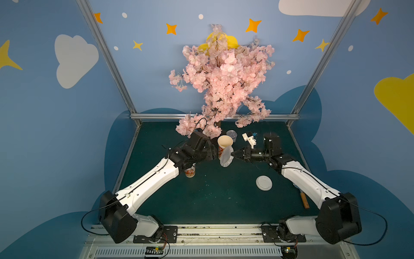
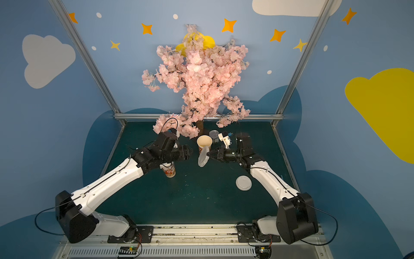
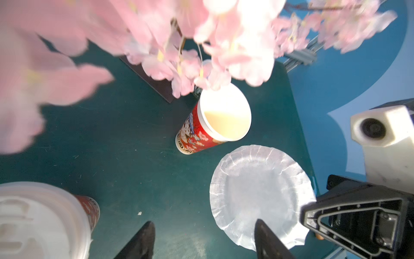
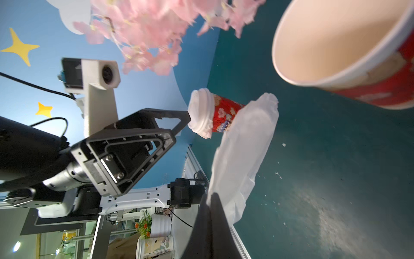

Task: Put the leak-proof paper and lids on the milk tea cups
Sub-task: Place the leak-proof paper at the cup.

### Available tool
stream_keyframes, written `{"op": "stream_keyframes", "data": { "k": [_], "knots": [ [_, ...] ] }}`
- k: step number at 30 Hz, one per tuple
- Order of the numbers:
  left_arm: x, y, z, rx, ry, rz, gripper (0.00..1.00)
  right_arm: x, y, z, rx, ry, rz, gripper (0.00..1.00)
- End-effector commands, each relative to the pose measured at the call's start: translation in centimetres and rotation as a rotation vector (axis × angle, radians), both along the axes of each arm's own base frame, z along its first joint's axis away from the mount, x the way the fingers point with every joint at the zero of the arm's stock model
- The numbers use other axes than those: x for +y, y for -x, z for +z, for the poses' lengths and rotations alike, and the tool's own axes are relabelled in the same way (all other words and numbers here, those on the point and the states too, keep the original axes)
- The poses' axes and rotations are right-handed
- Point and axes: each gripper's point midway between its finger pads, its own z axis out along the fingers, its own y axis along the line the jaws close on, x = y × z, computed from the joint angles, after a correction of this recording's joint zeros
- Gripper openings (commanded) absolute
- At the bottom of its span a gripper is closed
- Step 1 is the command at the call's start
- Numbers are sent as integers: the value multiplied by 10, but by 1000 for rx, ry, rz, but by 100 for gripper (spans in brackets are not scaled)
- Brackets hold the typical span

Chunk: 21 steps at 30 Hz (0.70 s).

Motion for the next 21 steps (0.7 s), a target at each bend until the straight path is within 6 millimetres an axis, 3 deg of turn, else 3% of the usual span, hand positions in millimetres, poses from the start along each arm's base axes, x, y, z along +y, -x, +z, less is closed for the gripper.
{"op": "stream_keyframes", "data": {
  "k": [1,3,11,21],
  "knots": [
    [15,2,21,-58,-14,27,87,10,-18,19,-16,-46,4,0],
    [19,5,29,-78,-6,35,100,15,-30,22,-21,-55,5,0],
    [30,13,42,-114,11,52,100,34,-76,18,-24,-71,27,0],
    [38,17,44,-123,4,69,100,14,-109,-11,24,-32,-34,0]
  ]
}}
